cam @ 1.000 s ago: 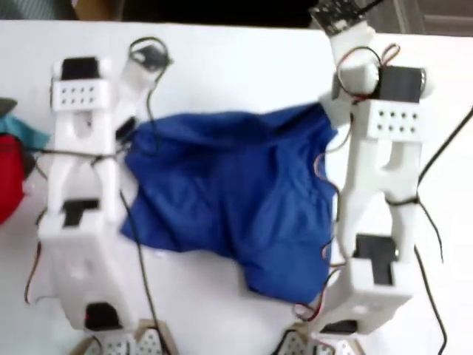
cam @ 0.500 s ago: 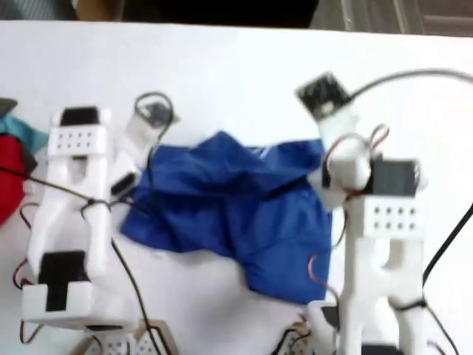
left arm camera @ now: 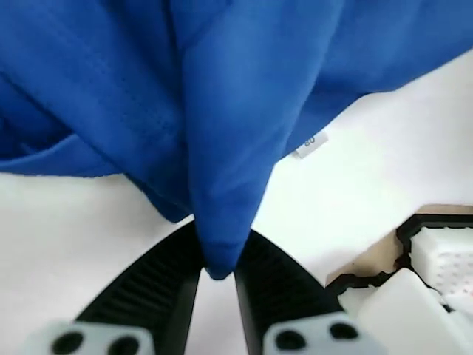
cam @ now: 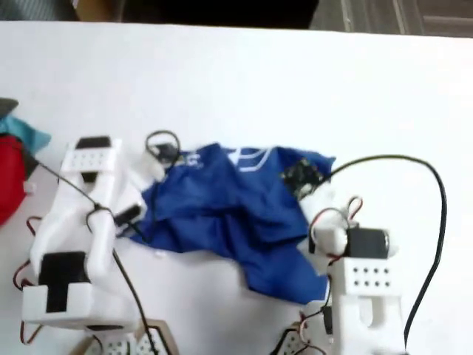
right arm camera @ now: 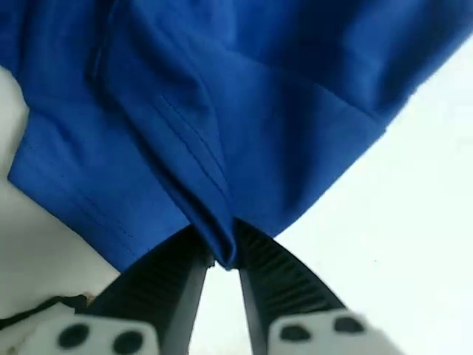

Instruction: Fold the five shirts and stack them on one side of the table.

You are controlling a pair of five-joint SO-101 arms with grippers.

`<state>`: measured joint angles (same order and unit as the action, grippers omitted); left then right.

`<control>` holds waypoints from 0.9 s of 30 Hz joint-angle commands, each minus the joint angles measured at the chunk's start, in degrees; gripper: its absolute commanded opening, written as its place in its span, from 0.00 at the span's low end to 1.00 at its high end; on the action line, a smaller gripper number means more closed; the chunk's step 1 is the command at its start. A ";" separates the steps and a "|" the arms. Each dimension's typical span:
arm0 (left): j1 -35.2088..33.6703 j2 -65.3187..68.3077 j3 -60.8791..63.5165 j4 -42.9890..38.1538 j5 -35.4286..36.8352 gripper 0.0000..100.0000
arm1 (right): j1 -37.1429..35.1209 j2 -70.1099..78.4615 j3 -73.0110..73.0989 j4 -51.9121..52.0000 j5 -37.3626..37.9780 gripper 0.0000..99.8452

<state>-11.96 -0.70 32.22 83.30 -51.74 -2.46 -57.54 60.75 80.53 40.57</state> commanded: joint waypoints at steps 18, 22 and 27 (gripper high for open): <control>-1.85 -3.25 -5.76 3.25 -0.35 0.15 | -0.57 -2.51 4.40 -1.01 7.47 0.26; -5.98 -3.16 -22.37 9.67 -0.35 0.15 | -0.13 -2.59 2.37 -1.10 7.21 0.28; -6.59 -2.64 -35.47 12.66 1.14 0.16 | -0.13 -2.59 -5.54 -1.10 6.15 0.28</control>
<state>-18.46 -1.23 3.38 94.11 -51.65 -2.55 -58.42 61.36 80.26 47.69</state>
